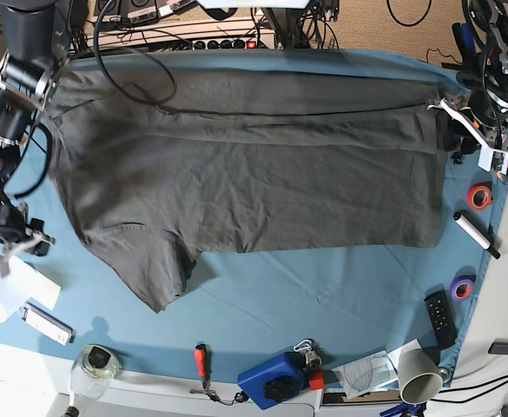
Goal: Fold the T-shirt properly
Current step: 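Release the shirt and move the right gripper toward the sleeve, then grasp the sleeve edge with the right gripper while the left holds the corner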
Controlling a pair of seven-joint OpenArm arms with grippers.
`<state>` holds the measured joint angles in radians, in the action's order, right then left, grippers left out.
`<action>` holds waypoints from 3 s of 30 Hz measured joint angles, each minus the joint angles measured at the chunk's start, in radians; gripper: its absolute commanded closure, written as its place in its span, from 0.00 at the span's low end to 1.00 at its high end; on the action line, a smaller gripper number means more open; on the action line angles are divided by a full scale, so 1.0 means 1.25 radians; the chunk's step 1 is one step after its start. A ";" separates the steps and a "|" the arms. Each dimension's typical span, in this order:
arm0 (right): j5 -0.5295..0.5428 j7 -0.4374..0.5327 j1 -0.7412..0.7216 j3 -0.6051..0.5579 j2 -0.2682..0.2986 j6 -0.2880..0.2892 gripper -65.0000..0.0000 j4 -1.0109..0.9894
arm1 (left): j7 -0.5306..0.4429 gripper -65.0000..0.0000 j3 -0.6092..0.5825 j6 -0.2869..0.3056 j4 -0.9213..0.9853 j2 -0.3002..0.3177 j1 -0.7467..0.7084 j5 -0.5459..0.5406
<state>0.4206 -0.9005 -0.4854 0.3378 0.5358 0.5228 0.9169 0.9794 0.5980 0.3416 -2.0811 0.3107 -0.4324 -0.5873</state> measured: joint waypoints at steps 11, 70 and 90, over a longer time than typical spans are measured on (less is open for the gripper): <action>0.064 -0.036 -0.048 -0.114 0.001 0.067 0.75 -0.164 | 0.000 0.69 0.000 0.000 0.000 0.000 0.000 0.000; 0.674 -0.408 0.321 -0.090 0.067 0.139 1.00 0.273 | -0.012 0.69 0.001 0.000 0.000 -0.038 0.014 0.000; 0.572 -0.380 0.300 0.075 0.060 0.139 0.69 0.357 | -0.013 0.69 0.001 0.000 0.000 -0.038 0.014 -0.001</action>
<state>1.1358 -1.3750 -0.1108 0.4316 0.6113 0.6971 1.3636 0.9638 0.5987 0.3416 -2.0811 0.2630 -0.4152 -0.5880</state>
